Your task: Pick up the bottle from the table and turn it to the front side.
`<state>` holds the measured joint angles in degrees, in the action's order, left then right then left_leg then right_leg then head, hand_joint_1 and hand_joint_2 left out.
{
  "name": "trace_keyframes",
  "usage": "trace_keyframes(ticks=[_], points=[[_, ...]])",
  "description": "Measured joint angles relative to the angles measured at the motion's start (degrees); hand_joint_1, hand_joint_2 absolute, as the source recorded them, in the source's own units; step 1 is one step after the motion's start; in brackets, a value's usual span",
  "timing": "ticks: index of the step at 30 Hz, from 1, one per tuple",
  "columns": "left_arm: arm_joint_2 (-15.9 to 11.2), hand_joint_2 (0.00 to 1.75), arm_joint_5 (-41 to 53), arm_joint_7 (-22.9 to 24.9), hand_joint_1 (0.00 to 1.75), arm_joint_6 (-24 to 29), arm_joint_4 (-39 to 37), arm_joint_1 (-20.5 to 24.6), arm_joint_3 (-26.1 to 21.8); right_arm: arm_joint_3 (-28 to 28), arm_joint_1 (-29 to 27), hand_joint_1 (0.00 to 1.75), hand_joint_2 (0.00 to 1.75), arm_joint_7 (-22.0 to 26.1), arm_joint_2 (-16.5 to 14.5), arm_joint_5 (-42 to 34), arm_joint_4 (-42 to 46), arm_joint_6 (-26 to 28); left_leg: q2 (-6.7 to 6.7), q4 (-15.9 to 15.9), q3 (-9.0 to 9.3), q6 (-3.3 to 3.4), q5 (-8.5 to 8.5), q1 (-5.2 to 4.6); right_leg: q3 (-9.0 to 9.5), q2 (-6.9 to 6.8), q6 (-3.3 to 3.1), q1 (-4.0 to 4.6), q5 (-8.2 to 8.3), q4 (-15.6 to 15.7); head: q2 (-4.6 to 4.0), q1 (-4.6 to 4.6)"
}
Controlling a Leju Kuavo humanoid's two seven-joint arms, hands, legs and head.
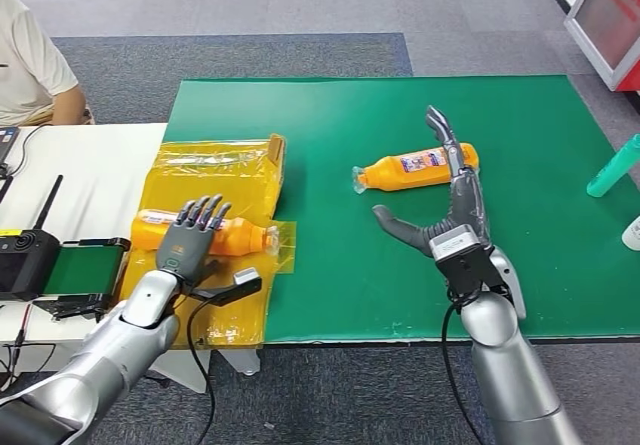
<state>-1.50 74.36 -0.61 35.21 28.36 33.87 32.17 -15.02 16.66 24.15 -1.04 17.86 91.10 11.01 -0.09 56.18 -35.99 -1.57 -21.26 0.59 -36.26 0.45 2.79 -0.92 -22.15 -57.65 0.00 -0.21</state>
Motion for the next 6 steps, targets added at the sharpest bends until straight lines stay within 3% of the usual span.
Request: trace_keyframes(ticks=[6], points=[[-0.07, 1.75, -0.23, -0.85, 0.00, 1.00, 1.29, -1.14, -1.39, -0.09, -0.67, 0.00, 1.75, 0.00, 0.08, 0.00, 0.00, 0.25, 0.00, 0.00, 0.00, 0.00, 0.00, 0.00, 0.00, 0.00, 0.00, 0.00, 0.00, 0.00, 0.00, 0.01]])
